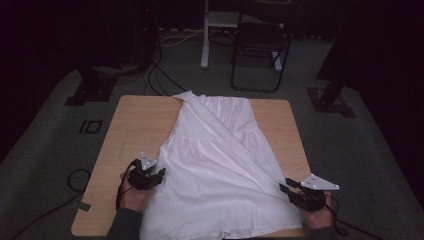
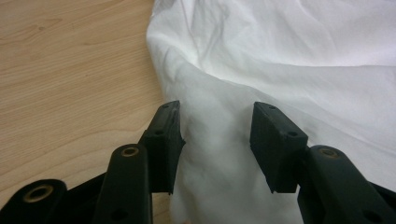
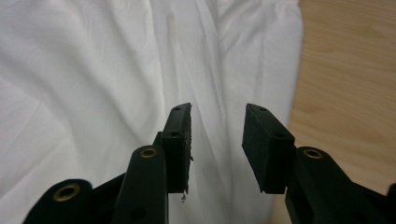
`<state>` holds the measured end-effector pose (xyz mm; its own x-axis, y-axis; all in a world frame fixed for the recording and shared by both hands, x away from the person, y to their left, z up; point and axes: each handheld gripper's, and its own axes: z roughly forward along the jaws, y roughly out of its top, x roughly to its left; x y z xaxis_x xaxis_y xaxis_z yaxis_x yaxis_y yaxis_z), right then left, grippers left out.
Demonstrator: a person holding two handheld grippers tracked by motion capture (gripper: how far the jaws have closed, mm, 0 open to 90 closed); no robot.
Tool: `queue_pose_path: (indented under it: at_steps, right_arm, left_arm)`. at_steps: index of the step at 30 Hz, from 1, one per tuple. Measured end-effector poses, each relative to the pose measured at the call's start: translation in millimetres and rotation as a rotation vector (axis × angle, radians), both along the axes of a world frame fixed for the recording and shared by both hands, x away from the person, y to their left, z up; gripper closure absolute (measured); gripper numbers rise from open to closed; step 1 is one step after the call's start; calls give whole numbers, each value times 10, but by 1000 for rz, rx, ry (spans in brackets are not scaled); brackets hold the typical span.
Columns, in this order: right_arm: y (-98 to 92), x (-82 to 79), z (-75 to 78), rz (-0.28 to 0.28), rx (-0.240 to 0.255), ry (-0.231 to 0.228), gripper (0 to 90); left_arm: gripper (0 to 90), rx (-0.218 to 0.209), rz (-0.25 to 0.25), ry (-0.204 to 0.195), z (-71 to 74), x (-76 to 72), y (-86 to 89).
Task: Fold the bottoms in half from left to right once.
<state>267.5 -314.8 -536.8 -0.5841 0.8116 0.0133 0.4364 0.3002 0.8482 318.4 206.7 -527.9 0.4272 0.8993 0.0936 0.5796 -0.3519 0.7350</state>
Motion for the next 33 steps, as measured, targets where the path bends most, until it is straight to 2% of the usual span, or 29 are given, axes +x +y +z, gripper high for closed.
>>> queue_pose_path:
  at_steps: [5,8,12,15,17,18,20,22,23,24,26,27,28,29,30,31,32,33]
  right_arm:
    - [256,277,1,23,-22,8,589]
    - [438,479,-7,18,-59,13,587]
    - [604,682,-32,17,-79,24,573]
    - [695,811,-54,14,-82,34,560]
    - [758,893,-63,7,-95,36,541]
    - [758,893,-63,7,-95,36,541]
    - [848,1048,-100,12,-85,59,491]
    - [898,1117,-134,20,-87,80,442]
    - [936,1157,-159,38,-96,103,425]
    - [936,1157,-159,38,-96,103,425]
    - [997,1172,-185,9,-157,80,511]
    - [979,1182,-174,-39,-176,69,579]
    - [952,1187,-160,-64,-166,68,645]
    - [887,1196,-131,-89,-139,67,801]
    - [847,1200,-111,-106,-136,67,876]
    - [783,1205,-76,-130,-141,65,882]
    - [783,1205,-76,-130,-141,65,882]
    - [682,1194,-16,-176,-145,37,886]
  left_arm:
    - [509,-4,1,-1,21,41,-15]
    - [504,-4,8,-11,55,83,-8]
    - [494,-16,23,-15,86,160,9]
    - [490,-20,33,-5,51,247,15]
    - [490,-22,47,15,-7,310,18]
    - [487,-22,47,15,-7,310,18]
    - [481,-14,54,49,-94,385,-4]
    - [481,-8,52,54,-113,396,-21]
    - [482,13,46,62,-150,410,-68]
    - [485,13,46,62,-150,410,-68]
    - [526,29,31,78,-185,419,-100]
    - [589,26,22,81,-187,415,-104]
    - [629,32,12,80,-185,408,-116]
    - [698,42,12,77,-182,402,-127]
    - [745,57,14,72,-179,396,-139]
    - [779,59,14,72,-179,393,-139]
    - [793,59,14,72,-179,393,-139]
    - [798,60,12,72,-179,392,-131]
